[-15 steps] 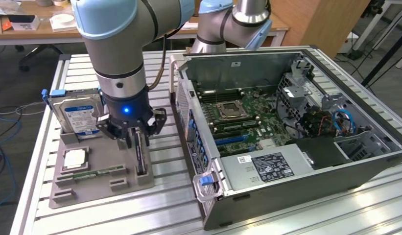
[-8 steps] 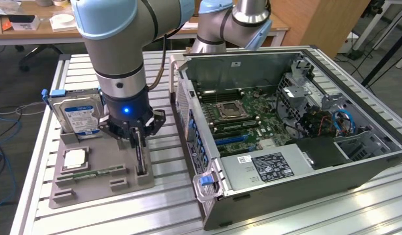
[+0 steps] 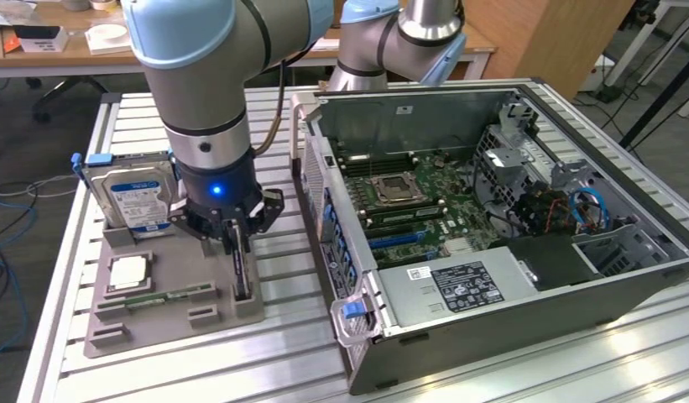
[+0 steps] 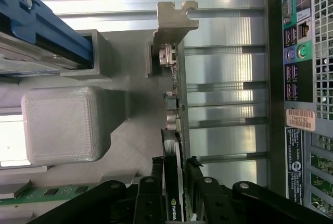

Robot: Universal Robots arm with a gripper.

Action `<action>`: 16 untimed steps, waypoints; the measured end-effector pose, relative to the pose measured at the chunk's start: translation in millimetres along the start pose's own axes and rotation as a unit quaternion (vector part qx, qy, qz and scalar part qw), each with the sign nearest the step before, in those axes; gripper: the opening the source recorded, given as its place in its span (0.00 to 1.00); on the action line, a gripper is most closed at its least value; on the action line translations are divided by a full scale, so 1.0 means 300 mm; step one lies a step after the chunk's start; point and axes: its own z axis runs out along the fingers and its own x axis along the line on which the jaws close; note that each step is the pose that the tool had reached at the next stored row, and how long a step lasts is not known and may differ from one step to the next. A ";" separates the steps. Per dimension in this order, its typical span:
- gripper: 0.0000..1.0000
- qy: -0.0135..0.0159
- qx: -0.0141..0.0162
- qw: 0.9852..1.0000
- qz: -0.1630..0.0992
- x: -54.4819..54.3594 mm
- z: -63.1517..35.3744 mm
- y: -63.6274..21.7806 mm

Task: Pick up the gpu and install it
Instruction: 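Pick up the gpu and move the gpu toward the slot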

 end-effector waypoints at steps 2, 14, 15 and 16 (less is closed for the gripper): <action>0.32 0.000 0.000 1.000 0.000 0.000 0.001 0.000; 0.26 0.000 0.000 1.000 0.000 0.000 0.001 0.000; 0.26 0.000 0.000 1.000 0.000 0.000 0.001 0.000; 0.26 0.000 0.000 1.000 0.000 0.000 0.001 0.000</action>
